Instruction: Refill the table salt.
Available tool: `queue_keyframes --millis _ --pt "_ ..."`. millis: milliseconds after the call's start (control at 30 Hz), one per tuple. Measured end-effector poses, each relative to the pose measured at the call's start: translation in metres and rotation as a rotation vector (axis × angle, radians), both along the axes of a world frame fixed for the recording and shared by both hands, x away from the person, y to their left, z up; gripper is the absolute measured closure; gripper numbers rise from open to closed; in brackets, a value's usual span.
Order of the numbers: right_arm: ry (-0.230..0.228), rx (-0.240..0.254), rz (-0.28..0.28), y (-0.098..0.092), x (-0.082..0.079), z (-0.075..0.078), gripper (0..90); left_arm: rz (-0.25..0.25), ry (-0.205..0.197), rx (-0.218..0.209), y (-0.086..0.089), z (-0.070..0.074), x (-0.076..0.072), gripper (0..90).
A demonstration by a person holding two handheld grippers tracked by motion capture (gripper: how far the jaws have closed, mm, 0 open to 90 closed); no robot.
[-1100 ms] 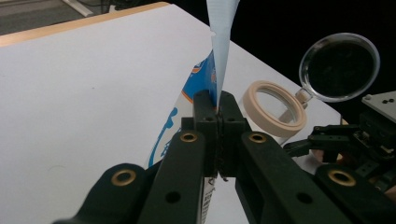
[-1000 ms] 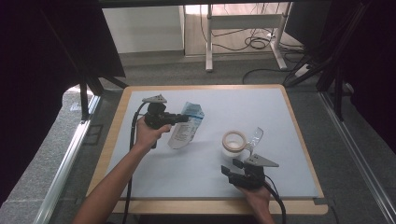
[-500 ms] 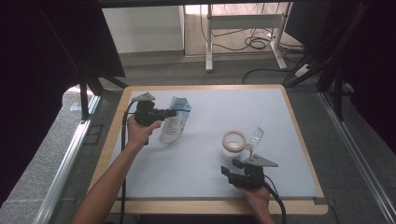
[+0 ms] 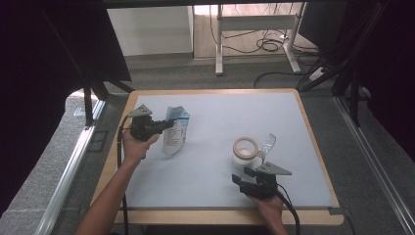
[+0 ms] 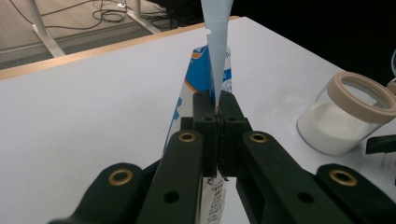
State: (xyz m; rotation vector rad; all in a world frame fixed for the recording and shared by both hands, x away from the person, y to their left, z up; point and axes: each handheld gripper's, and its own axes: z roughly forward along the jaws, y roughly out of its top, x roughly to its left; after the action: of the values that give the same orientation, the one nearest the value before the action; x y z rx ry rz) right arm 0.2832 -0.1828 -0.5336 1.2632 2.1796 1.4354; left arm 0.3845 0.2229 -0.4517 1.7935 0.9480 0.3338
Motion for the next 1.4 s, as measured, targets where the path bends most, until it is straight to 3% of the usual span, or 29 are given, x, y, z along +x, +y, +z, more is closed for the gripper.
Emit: queue_keyframes --millis 300,633,800,1000,1200,1400 --pt "0.001 0.006 -0.006 -0.001 0.000 0.000 38.3 0.022 0.013 -0.042 0.016 -0.008 -0.011 88.0" --pt "0.000 0.008 -0.008 -0.001 0.000 0.000 38.3 0.031 0.014 -0.026 0.020 -0.013 -0.021 81.1" --pt "0.000 0.011 -0.006 0.000 0.000 0.000 38.3 0.054 0.000 -0.031 0.019 -0.017 -0.024 68.2" --pt "0.001 0.010 -0.001 0.000 0.000 0.000 38.3 0.071 0.010 0.005 0.017 -0.023 -0.028 51.5" --pt "-0.002 0.011 0.005 0.002 -0.001 0.001 38.3 0.079 0.019 0.034 0.016 -0.033 -0.035 46.3" --pt "-0.022 -0.001 0.017 0.001 -0.005 0.004 38.3 0.074 0.034 0.028 0.018 -0.039 -0.040 42.3"
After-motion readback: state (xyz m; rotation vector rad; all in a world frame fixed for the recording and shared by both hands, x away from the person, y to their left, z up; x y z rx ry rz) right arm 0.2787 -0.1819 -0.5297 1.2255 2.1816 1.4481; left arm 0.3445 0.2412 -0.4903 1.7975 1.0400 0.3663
